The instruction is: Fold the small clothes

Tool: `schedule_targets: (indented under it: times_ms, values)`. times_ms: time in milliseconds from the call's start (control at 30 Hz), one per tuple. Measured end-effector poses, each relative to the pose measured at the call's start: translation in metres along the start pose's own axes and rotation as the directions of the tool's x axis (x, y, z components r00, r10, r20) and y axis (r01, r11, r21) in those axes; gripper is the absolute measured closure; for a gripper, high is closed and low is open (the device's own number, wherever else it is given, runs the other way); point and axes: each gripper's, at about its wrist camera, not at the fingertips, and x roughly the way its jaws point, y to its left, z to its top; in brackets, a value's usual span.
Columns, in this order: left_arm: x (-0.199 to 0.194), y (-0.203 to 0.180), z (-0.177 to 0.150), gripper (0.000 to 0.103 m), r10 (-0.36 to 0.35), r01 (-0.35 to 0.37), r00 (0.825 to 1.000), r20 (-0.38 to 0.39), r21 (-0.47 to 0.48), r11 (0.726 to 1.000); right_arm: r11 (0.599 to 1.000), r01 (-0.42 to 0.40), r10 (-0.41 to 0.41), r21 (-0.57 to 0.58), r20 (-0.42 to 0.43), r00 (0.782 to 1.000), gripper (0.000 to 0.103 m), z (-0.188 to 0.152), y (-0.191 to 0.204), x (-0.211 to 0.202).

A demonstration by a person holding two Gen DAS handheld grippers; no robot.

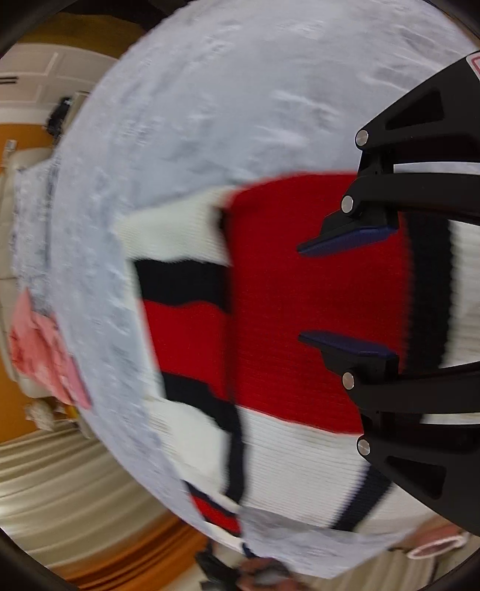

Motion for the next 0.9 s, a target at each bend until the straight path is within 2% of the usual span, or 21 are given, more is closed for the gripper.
schedule_targets:
  times_ms: [67,133,200,233,267,300,333,400,433,533,567,600,667,700,733,767,800,833,867,900]
  values:
    - [0.018,0.024,0.020,0.031,0.007,-0.009,1.000,-0.013,-0.127,0.992,1.000,-0.012,0.013,0.022,-0.043,0.999,0.060,-0.015,0.002,-0.003]
    - [0.030,0.038,0.026,0.043,0.002,-0.008,1.000,-0.031,-0.199,0.980,0.999,-0.012,0.015,0.042,-0.075,0.997,0.058,-0.028,0.002,-0.008]
    - [0.032,0.037,0.030,0.057,0.008,-0.010,1.000,-0.014,-0.189,0.982,0.999,0.009,-0.007,0.033,-0.088,0.996,0.057,-0.034,0.004,-0.014]
    - [0.035,0.030,0.030,0.097,-0.003,-0.002,0.999,-0.032,-0.152,0.988,1.000,0.015,-0.013,0.027,-0.093,0.996,0.056,-0.035,0.004,-0.017]
    - [0.042,0.022,0.032,0.097,-0.014,0.004,0.997,-0.078,-0.122,0.992,0.999,0.023,-0.021,0.022,-0.095,0.995,0.056,-0.034,0.004,-0.019]
    - [0.038,0.008,0.032,0.097,-0.014,0.008,0.997,-0.071,-0.085,0.996,0.999,0.028,-0.026,0.020,-0.092,0.995,0.056,-0.034,0.003,-0.021]
    - [0.030,-0.005,0.034,0.097,-0.038,0.036,0.999,-0.035,-0.049,0.998,0.999,0.031,-0.029,0.018,-0.087,0.996,0.055,-0.032,0.002,-0.023]
    - [0.003,-0.047,0.031,0.097,-0.098,0.096,0.995,0.022,0.084,0.992,0.999,0.036,-0.034,0.024,-0.075,0.997,0.055,-0.027,0.001,-0.025]
    - [-0.016,-0.075,0.024,0.097,-0.151,0.143,0.988,0.038,0.169,0.975,0.999,0.028,-0.026,0.036,-0.065,0.998,0.054,-0.024,0.000,-0.025]
    - [-0.068,-0.145,-0.014,0.097,-0.305,0.271,0.952,0.035,0.369,0.889,0.998,0.008,-0.005,0.067,-0.048,0.999,0.054,-0.018,0.001,-0.024]
    - [-0.089,-0.175,-0.041,0.097,-0.372,0.334,0.928,-0.001,0.445,0.831,0.997,0.001,0.002,0.074,-0.041,0.999,0.054,-0.017,0.001,-0.024]
    - [-0.101,-0.189,-0.062,0.097,-0.409,0.373,0.912,-0.033,0.483,0.792,0.997,-0.011,0.013,0.082,-0.033,0.999,0.054,-0.016,0.003,-0.024]
    - [-0.118,-0.222,-0.117,0.096,-0.450,0.437,0.884,-0.129,0.569,0.696,0.996,-0.024,0.026,0.086,-0.025,0.999,0.054,-0.014,0.005,-0.023]
    - [-0.121,-0.236,-0.156,0.095,-0.450,0.467,0.872,-0.194,0.607,0.643,0.996,-0.031,0.033,0.087,-0.021,0.999,0.052,-0.013,0.006,-0.023]
    - [-0.119,-0.244,-0.188,0.092,-0.433,0.478,0.869,-0.239,0.630,0.612,0.996,-0.037,0.039,0.085,-0.020,0.999,0.048,-0.012,0.006,-0.022]
    - [-0.113,-0.248,-0.219,0.083,-0.402,0.478,0.873,-0.277,0.650,0.590,0.996,-0.042,0.043,0.082,-0.015,0.999,0.048,-0.009,0.005,-0.021]
    - [-0.101,-0.247,-0.257,0.072,-0.341,0.467,0.883,-0.322,0.670,0.577,0.996,-0.043,0.044,0.080,-0.011,0.999,0.048,-0.006,0.004,-0.021]
    - [-0.093,-0.242,-0.283,0.049,-0.289,0.450,0.893,-0.345,0.679,0.580,0.996,-0.045,0.045,0.080,-0.005,0.999,0.047,-0.001,0.003,-0.021]
    - [-0.086,-0.234,-0.302,0.048,-0.248,0.428,0.903,-0.351,0.682,0.593,0.996,-0.049,0.049,0.080,-0.002,0.999,0.047,0.004,0.001,-0.021]
    - [-0.083,-0.219,-0.323,0.048,-0.234,0.433,0.898,-0.372,0.659,0.615,0.995,-0.057,0.057,0.081,0.005,0.998,0.046,0.012,0.000,-0.021]
